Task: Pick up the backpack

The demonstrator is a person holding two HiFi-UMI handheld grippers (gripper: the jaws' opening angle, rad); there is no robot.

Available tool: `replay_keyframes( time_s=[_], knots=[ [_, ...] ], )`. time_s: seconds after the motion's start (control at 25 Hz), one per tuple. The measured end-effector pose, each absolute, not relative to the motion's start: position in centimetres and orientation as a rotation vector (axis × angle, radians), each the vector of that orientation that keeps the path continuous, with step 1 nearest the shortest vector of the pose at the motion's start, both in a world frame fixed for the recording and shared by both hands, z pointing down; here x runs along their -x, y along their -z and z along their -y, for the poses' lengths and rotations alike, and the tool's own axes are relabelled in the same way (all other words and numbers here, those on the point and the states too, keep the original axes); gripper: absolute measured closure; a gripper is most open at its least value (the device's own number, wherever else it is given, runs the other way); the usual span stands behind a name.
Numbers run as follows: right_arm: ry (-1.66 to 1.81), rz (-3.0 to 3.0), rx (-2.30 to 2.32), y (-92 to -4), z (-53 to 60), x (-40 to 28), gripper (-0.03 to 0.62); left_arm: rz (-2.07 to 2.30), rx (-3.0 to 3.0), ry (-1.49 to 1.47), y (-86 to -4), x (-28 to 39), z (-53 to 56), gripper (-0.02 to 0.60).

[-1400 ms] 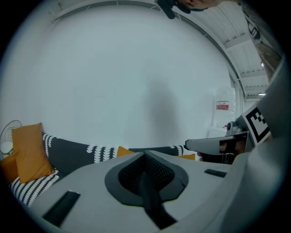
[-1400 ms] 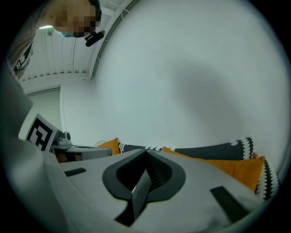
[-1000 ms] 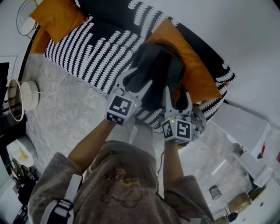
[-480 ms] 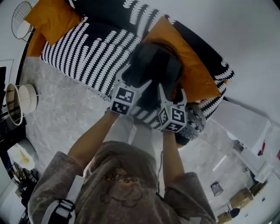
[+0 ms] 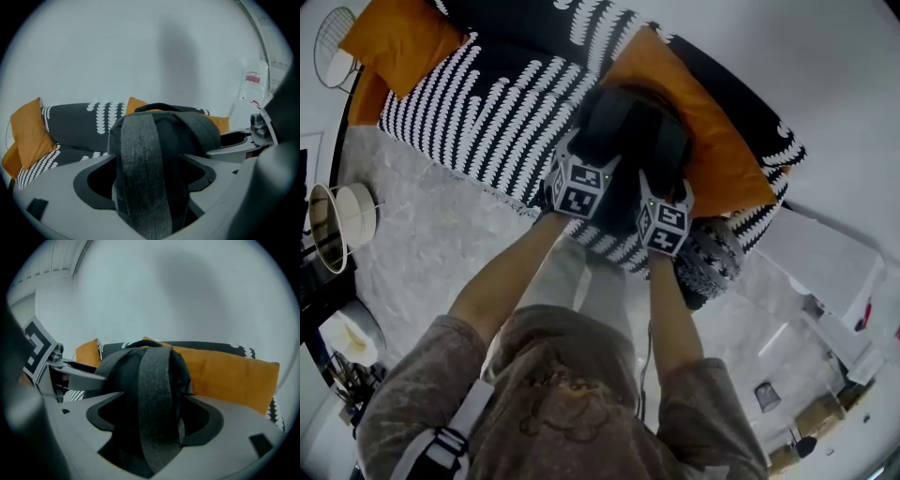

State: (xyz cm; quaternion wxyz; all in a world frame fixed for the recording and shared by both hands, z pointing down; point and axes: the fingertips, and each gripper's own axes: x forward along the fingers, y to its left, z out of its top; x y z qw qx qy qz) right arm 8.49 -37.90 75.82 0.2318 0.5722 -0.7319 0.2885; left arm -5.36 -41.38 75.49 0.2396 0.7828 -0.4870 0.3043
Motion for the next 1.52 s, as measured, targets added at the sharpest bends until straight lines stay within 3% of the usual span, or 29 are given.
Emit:
replay_keyframes(
  time_s=[0.2,0.32,0.48,0.6,0.68,0.76,1.52],
  knots=[
    [-0.814,1.957,-1.546,-77.3,37.7,-8.7,0.251,1.293,-2.119,-0.880,-77.1,5.3,41.7,0.180],
    [-0.825,1.943,-1.541,-77.3,37.4,-8.8,0.345,1.258,-2.104,-0.914,-77.7,5.5,41.2,0.281],
    [-0.856,1.966,-1.509,-77.2,37.2,-8.5,0.377,1.204,-2.101,-0.924,-77.6,5.8,40.7,0.361],
    [-0.866,2.000,-1.467,-76.7,36.6,-7.9,0.464,1.181,-2.109,-0.923,-77.0,5.7,40.4,0.484],
    [-0.881,2.028,-1.448,-76.3,36.2,-7.2,0.524,1.175,-2.127,-0.920,-76.5,5.5,40.2,0.530],
    [-0.891,2.055,-1.450,-75.6,36.0,-6.8,0.559,1.174,-2.147,-0.914,-75.8,5.4,39.8,0.543],
    [-0.579,2.433,-1.519,-54.8,33.2,-5.6,0.559,1.330,-2.427,-0.625,-55.9,5.4,36.6,0.551]
  ],
)
